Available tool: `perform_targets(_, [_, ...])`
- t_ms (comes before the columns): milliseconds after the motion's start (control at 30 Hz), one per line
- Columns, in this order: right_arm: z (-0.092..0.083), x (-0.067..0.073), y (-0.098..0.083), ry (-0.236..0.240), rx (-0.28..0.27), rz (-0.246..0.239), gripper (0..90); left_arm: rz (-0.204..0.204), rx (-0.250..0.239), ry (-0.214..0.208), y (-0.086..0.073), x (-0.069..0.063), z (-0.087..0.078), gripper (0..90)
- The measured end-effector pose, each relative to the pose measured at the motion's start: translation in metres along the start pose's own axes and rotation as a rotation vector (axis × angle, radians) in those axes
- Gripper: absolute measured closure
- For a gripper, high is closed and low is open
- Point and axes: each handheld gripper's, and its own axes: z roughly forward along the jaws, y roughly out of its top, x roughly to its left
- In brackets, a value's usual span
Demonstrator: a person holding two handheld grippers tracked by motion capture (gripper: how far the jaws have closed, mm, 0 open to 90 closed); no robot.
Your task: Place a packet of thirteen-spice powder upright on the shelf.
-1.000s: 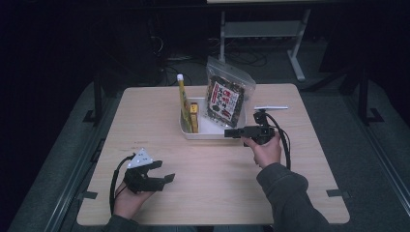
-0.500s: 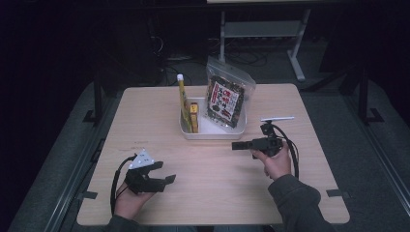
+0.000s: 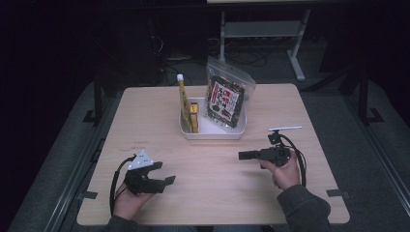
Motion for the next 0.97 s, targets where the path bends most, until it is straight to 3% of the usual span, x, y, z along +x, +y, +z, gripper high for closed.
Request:
perform_targets(200, [-0.004, -0.001, -0.010, 0.020, 0.000, -0.003, 38.6, 0.001, 0.004, -0.004, -0.001, 0.000, 0.001, 23.1])
perform_targets(600, [-0.011, -0.004, -0.033, -0.007, 0.014, -0.030, 37.5, 0.022, 0.017, -0.005, -0.002, -0.002, 0.004, 19.6])
perform_targets(833, [-0.010, -0.009, -0.050, -0.023, -0.020, -0.051, 37.5, 0.021, 0.019, -0.009, -0.003, -0.001, 0.005, 19.6])
perform_targets(967, [-0.012, -0.006, -0.059, -0.007, -0.035, -0.083, 37.8, 0.019, 0.019, -0.015, -0.003, -0.002, 0.007, 19.6])
